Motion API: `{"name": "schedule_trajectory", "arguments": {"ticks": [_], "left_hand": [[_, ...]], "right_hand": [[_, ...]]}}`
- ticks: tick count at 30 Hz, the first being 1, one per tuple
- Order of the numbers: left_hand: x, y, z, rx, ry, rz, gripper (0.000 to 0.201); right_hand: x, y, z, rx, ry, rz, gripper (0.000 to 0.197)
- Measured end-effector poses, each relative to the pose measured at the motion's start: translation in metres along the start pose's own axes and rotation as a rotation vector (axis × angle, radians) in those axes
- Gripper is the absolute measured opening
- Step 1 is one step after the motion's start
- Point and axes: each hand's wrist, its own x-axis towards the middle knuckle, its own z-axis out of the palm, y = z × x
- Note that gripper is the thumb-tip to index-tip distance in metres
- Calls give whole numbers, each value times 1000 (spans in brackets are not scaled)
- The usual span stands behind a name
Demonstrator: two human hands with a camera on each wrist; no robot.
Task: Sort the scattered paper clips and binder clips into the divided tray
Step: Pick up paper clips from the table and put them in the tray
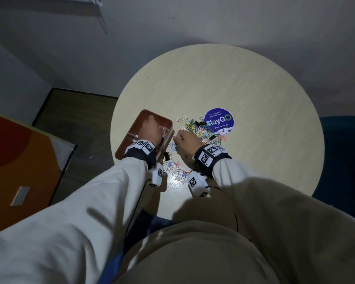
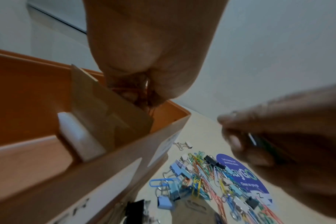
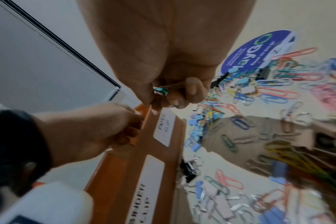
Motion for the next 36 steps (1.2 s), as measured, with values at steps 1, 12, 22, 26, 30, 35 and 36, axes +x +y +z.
{"name": "schedule_trajectory", "arguments": {"ticks": [1,12,22,26,30,35,36], "left_hand": [[2,-1,0,10,-26,-1,23],[2,-31,-25,86,249,64,35],[0,-49,-26,89,263,3,44],[-1,-50,-26,82,249,-11,44],[1,-50,-24,79,257,-13,42],[2,-48,-23,68,267,-29,42],[2,-47,-23,65,264,-34,41]], "right_hand": [[3,-6,-1,11,13,-14,30],[27,-46,0,164,-15,85,18],[39,-52,20,91,-13,46,45],[37,-41,18,204,69,-9,39],[31,-18,3,326,263,-32,25],[33,27,-20,-22,290,34,23],[33,35,-23,-115,256,41,21]]}}
